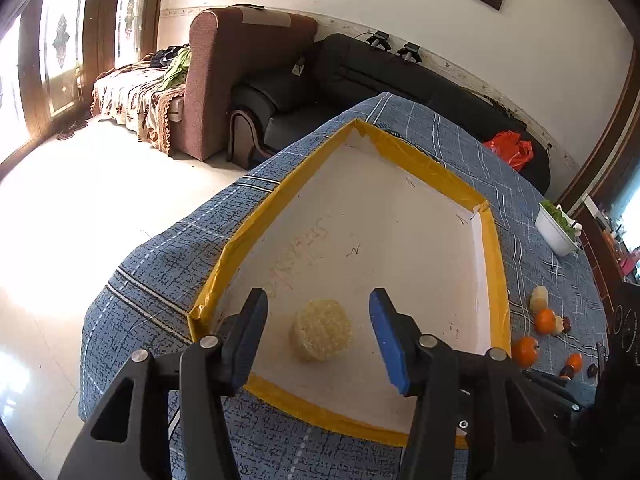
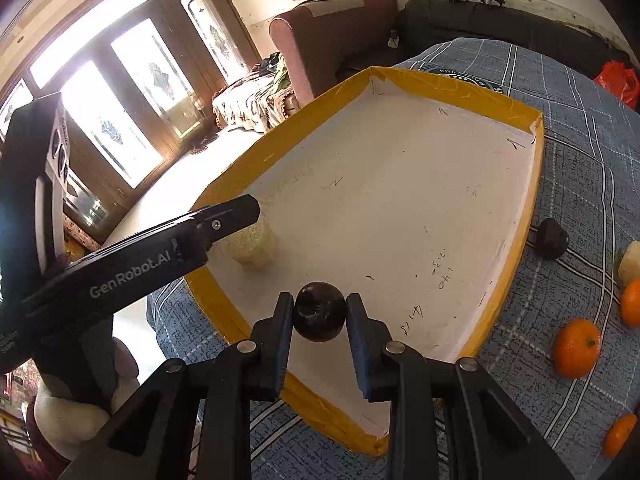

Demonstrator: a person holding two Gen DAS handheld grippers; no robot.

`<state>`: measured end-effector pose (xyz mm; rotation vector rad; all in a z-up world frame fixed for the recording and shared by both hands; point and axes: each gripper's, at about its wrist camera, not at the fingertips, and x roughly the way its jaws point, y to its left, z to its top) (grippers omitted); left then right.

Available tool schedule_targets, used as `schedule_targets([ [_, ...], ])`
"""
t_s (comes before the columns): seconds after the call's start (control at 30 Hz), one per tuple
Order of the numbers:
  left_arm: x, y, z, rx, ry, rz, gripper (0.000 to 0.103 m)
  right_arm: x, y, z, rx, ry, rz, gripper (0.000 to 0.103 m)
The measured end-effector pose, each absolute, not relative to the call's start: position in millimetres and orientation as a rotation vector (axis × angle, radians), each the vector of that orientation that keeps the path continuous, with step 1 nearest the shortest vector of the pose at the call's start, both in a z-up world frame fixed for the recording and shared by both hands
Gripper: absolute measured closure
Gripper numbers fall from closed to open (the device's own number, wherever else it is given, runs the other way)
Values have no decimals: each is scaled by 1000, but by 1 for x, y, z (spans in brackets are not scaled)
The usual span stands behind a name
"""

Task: Organize fruits
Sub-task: 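Lower the yam slice into the yellow tray with the left gripper while the right gripper drops the plum there, then withdraw both open grippers from the tray back over the fruit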

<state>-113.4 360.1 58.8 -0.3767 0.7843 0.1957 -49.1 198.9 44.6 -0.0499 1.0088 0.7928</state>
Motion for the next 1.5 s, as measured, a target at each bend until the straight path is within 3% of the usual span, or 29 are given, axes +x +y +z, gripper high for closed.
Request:
schedule_targets([
  [0.13,-126,360,71,-392,750,202,41,-51,199,50,-44,985,782,45],
  [0.4,-145,333,97,-391,694,169,34,-61,144,92,-7,870,717,42],
  [0.47,-148,322,104,-384,680,153,30,-64,108,102,14,824,655,36],
  [0.53,-149,307,110,-371,672,130,29,-67,70,109,49,777,581,19],
  [0.57,-149,301,111,-362,671,119,28,-71,44,111,76,756,530,17],
  [0.9,-132,205,92,-243,758,-63,24,-83,-114,72,270,843,269,21],
  [1.3,-88,149,51,-77,863,-154,24,-67,-60,36,138,937,392,33],
  [1.5,-57,131,36,-9,892,-197,24,-60,-44,33,76,925,410,34],
])
